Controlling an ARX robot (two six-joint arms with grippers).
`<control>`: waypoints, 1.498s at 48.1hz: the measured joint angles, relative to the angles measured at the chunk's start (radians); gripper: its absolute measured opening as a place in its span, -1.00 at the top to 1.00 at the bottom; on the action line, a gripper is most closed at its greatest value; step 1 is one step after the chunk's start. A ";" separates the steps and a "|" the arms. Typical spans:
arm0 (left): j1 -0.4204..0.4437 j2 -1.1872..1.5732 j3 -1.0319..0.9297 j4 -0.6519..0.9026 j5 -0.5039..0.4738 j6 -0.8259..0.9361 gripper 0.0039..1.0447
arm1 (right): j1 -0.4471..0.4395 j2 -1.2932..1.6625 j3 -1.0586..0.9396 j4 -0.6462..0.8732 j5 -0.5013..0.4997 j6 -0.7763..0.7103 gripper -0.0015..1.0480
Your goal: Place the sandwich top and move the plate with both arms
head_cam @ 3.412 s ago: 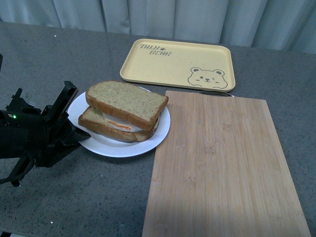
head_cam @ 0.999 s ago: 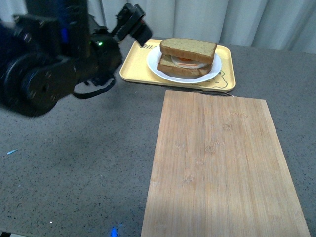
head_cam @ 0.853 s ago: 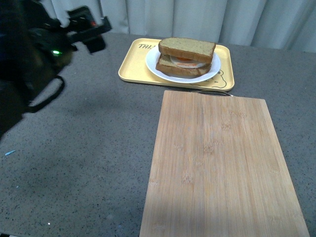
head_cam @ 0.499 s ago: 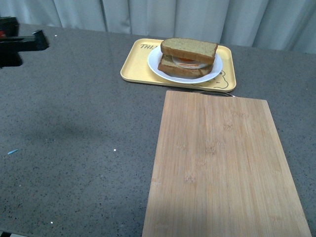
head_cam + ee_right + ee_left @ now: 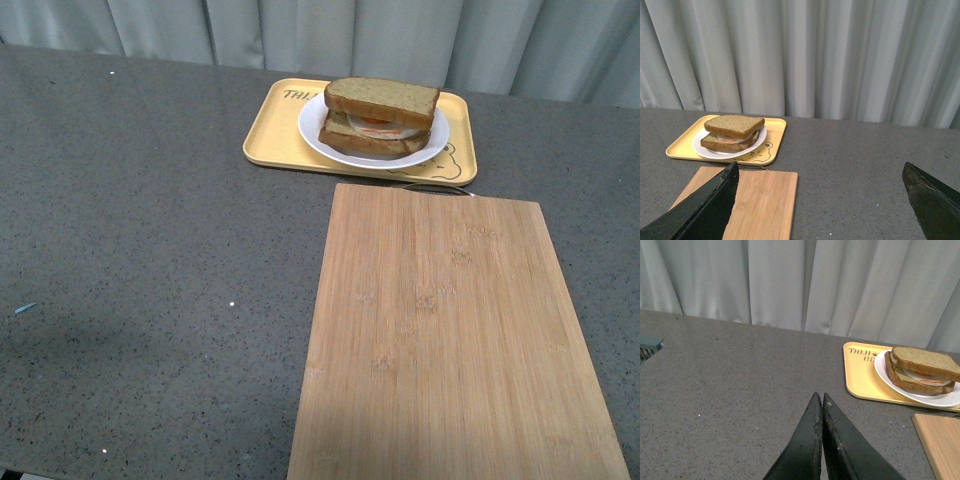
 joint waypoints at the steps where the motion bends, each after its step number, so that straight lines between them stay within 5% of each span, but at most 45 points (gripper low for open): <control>1: 0.003 -0.018 -0.008 -0.011 0.003 0.001 0.93 | 0.000 0.000 0.000 0.000 0.000 0.000 -0.82; 15: 0.079 -0.294 -0.059 -0.250 0.073 0.006 0.93 | 0.000 0.000 0.000 0.000 0.000 0.000 -0.82; 72: 0.079 -1.036 -0.116 -0.883 0.079 0.006 0.93 | 0.000 0.000 0.000 0.000 0.000 0.000 -0.82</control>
